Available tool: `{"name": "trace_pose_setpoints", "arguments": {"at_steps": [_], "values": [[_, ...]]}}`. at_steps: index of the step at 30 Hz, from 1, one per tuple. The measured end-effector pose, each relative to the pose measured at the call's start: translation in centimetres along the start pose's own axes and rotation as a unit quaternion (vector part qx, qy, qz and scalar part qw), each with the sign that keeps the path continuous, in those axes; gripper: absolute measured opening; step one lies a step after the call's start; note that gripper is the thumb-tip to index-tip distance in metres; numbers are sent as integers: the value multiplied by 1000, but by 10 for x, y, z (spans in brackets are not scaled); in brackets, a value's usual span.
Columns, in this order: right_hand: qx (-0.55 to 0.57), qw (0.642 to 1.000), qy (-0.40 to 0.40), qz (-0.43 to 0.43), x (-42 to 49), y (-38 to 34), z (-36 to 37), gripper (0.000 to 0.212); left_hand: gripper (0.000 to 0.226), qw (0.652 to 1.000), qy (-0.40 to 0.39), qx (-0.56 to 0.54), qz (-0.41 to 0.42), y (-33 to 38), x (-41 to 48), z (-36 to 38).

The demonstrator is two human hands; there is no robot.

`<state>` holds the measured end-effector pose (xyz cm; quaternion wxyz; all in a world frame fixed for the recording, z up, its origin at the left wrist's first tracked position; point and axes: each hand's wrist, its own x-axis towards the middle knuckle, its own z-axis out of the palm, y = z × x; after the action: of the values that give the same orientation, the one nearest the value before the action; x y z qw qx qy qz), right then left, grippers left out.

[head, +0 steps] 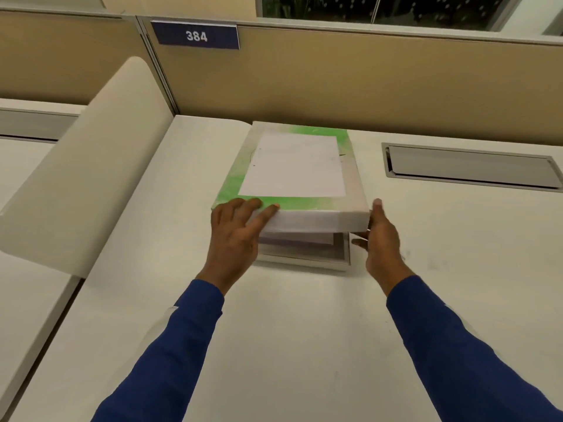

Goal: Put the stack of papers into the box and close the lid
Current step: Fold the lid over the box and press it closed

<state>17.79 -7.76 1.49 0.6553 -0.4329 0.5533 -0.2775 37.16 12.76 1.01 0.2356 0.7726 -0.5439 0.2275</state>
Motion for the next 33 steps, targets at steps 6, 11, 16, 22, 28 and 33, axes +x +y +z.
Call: {"name": "trace_pose_setpoints", "arguments": {"at_steps": [6,11,16,22,28,33], "values": [[-72,996,-51,-9,3,-15,-4,49,56,997,-75,13,11,1,-15,14],[-255,961,-19,-103,-2,12,-9,52,74,980,-79,-58,-176,10,-18,9],[-332,928,-6,-170,-11,33,-12,50,60,793,-126,-236,-548,-5,-7,5],[-357,915,-8,-190,-21,43,-12,48,34,774,-122,-253,-567,-19,-15,7],[-358,914,-12,-192,-25,45,-13,49,32,782,-132,-237,-562,-19,-16,6],[-374,907,-15,-192,-29,54,-16,50,29,784,-135,-234,-559,-22,-22,6]]}}
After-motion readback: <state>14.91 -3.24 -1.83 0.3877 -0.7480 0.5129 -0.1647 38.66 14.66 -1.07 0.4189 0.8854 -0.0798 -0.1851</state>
